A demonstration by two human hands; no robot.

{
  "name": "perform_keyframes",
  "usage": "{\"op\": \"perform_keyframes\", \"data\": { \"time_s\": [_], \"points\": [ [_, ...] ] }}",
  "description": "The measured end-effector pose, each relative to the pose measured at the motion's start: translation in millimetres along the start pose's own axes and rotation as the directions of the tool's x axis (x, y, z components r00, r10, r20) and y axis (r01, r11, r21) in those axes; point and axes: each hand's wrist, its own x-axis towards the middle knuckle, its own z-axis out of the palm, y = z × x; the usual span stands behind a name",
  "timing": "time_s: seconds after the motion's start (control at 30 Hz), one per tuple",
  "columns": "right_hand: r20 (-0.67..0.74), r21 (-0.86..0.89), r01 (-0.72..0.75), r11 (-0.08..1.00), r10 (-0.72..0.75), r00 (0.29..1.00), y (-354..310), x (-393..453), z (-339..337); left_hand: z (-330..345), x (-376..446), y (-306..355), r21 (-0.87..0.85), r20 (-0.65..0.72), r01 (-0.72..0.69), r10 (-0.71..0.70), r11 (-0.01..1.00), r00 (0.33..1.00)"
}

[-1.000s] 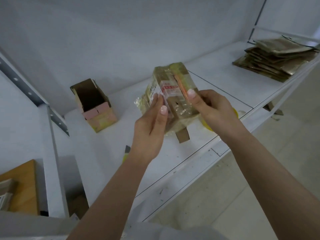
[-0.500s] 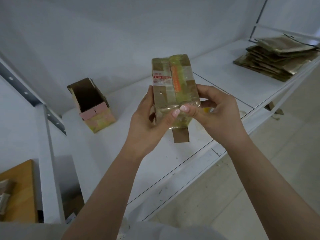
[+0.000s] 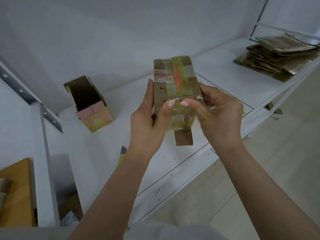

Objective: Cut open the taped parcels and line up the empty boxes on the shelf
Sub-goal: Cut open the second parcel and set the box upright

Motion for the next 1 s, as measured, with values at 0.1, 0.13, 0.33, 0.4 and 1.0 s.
{"op": "perform_keyframes", "data": {
  "time_s": [0.1, 0.13, 0.33, 0.4, 1.0],
  "points": [
    [0.000, 0.063, 0.006, 0.998, -0.006, 1.000, 5, -3, 1, 4, 2, -3, -0.028, -0.058, 0.025, -0.026, 0.999, 0.998],
    [-0.006, 0.073, 0.010, 0.997, -0.009, 1.000, 8, -4, 1, 5, 2, -4, -0.023, -0.063, 0.025, -0.027, 0.999, 0.998],
    [-0.019, 0.091, 0.010, 0.996, -0.008, 1.000, 14, -2, 1, 7, 2, -2, 0.052, 0.018, -0.011, 0.011, 0.999, 1.000],
    [-0.015, 0.058, 0.036, 0.998, -0.036, 0.999, 17, -2, 1, 8, 3, 0, 0.060, 0.017, -0.013, 0.012, 0.998, 1.000],
    [0.067, 0.274, -0.032, 0.961, 0.014, 0.998, 12, 9, -2, 2, 14, 11, 0.032, -0.041, 0.055, -0.054, 0.998, 0.998]
  ]
}}
